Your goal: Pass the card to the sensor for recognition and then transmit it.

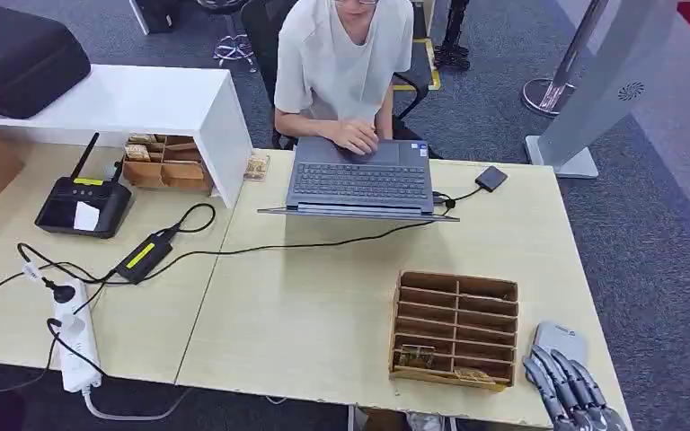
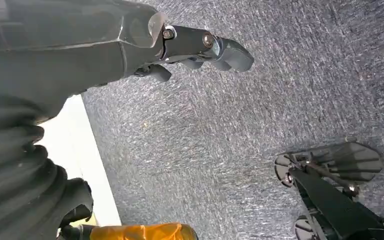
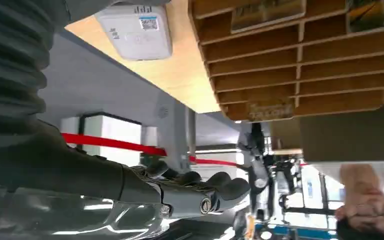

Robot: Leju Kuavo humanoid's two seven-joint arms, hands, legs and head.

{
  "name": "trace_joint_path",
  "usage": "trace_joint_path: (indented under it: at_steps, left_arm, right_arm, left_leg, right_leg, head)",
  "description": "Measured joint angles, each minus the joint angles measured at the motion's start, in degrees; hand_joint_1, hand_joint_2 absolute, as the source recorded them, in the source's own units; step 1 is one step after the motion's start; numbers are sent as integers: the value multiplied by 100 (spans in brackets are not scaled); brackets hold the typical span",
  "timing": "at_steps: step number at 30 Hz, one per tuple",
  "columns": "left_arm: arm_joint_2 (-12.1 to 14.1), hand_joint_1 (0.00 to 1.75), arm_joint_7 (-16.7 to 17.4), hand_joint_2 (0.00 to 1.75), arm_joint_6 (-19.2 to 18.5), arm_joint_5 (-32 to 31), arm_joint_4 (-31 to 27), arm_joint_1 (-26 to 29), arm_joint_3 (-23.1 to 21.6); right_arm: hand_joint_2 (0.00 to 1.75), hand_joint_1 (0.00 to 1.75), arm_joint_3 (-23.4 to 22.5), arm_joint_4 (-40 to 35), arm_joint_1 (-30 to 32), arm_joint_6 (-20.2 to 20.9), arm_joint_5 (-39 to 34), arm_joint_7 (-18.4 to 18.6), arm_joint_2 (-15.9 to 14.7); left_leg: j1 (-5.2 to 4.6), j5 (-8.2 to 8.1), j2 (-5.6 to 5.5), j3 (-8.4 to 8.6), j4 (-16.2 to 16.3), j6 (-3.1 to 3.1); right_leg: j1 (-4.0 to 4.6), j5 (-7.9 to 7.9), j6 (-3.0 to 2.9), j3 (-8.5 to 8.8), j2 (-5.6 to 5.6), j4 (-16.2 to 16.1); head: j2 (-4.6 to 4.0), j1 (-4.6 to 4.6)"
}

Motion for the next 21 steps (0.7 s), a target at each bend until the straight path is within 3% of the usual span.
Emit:
trace_joint_path:
  at_steps: [2, 5, 9, 14, 21]
  left_arm:
    - [0, 0, 0, 175, 0, -7, 0, -1, 0]
    - [-2, 0, 0, 175, 0, -44, 0, -4, 11]
    - [-9, 0, 0, 175, -4, -114, 0, -6, 37]
    - [-9, 0, 0, 175, -42, -192, 0, -6, 37]
    - [-11, 0, 0, 175, -83, -278, 0, -18, 39]
  right_arm:
    - [175, 0, 176, -4, -4, -4, 183, 222, -189]
    - [175, 0, 544, 0, -100, -4, 613, 928, -549]
    - [175, 0, 1397, 98, -473, 24, 833, 1815, -1086]
    - [175, 0, 2159, 383, -888, 46, 732, 2022, -1412]
    - [175, 0, 2688, 973, -1478, 20, 713, 2028, -1429]
  left_leg:
    - [1, 0, 0, -1, 0, 0]
    - [2, 0, 2, -1, -1, 0]
    - [2, 0, 3, 2, -1, 0]
    - [2, 0, 2, 1, 0, 0]
    - [2, 0, 2, 3, 0, 0]
  right_leg:
    - [1, 0, 0, 0, 1, 1]
    - [2, -1, -1, -1, 3, 2]
    - [2, -1, -1, -1, 4, 2]
    - [2, 0, -1, 0, 3, 2]
    - [2, 0, -1, -1, 5, 2]
  head:
    - [0, 0]
    - [0, 0]
    - [0, 2]
    - [0, 2]
    - [0, 2]
